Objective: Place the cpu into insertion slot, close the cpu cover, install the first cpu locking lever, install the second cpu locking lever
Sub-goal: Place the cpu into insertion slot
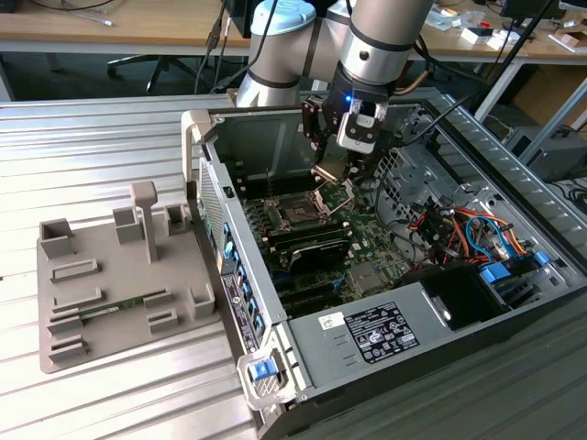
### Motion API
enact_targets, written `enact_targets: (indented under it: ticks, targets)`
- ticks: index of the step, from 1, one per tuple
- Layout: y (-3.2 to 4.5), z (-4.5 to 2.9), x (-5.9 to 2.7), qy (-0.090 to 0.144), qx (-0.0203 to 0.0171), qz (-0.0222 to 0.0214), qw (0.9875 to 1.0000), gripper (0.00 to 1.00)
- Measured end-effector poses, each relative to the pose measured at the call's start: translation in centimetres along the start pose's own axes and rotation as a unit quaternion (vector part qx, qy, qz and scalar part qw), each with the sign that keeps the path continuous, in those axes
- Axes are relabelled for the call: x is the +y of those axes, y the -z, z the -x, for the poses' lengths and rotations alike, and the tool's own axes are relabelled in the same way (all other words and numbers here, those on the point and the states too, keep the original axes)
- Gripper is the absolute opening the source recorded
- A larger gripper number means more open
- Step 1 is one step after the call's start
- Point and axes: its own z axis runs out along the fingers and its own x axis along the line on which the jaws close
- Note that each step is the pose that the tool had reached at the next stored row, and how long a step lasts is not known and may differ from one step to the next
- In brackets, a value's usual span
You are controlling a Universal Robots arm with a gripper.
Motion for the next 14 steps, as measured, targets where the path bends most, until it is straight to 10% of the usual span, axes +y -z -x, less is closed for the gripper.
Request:
enact_targets:
  ticks: [14]
  targets:
    - [-0.03,0.0,0.0,-0.005,-0.0004,0.0001,1.0,0.54]
